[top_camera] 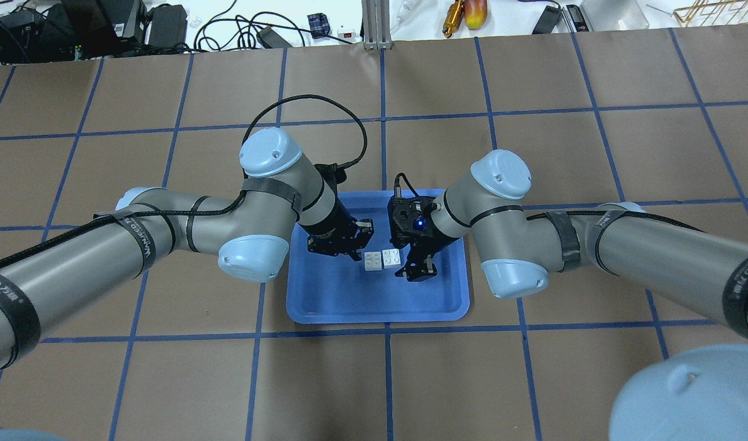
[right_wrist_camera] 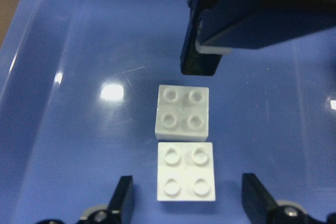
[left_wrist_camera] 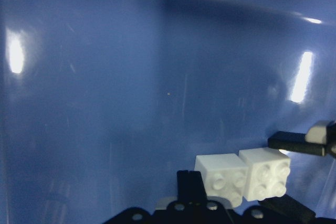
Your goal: Assemble white blocks and place on blue tray
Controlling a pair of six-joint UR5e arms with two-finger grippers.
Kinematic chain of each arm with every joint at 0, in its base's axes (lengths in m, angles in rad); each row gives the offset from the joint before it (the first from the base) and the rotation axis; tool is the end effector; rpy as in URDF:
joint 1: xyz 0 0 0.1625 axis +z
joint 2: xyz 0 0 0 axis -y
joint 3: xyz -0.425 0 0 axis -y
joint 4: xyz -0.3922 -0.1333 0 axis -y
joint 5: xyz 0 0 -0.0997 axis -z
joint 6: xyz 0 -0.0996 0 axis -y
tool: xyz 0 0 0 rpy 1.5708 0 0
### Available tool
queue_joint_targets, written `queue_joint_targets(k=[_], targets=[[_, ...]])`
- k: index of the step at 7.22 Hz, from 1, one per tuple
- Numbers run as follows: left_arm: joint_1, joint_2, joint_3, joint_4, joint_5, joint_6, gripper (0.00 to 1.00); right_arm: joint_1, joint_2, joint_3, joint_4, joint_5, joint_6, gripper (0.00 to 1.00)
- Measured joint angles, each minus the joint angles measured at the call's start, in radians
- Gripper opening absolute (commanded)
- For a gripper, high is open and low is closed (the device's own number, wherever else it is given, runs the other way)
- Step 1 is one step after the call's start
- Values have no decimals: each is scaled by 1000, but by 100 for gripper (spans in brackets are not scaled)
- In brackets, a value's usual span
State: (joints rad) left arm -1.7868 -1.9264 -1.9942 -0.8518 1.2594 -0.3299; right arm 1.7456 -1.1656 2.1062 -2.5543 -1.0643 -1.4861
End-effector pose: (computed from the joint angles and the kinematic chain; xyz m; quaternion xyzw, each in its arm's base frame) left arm -0.2717 -0.4737 0.1847 0.0608 -0.9856 -0.0703 0.1413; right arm 0.2662 -0.4628 0.1535 -0.7181 0.6489 -0.1692 0.1859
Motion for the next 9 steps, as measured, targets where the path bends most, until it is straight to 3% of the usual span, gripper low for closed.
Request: queue_joint_targets(k=[4, 6, 9], targets=[[0, -3, -4, -1, 3, -3, 0, -12, -81, -22, 50, 0, 20, 100], [-4, -2, -8, -3, 6, -16, 0, -36, -160, -111, 248, -6, 34, 100], [-9, -15, -9, -1, 4, -43, 0, -82, -230, -354, 624, -108, 38, 100]])
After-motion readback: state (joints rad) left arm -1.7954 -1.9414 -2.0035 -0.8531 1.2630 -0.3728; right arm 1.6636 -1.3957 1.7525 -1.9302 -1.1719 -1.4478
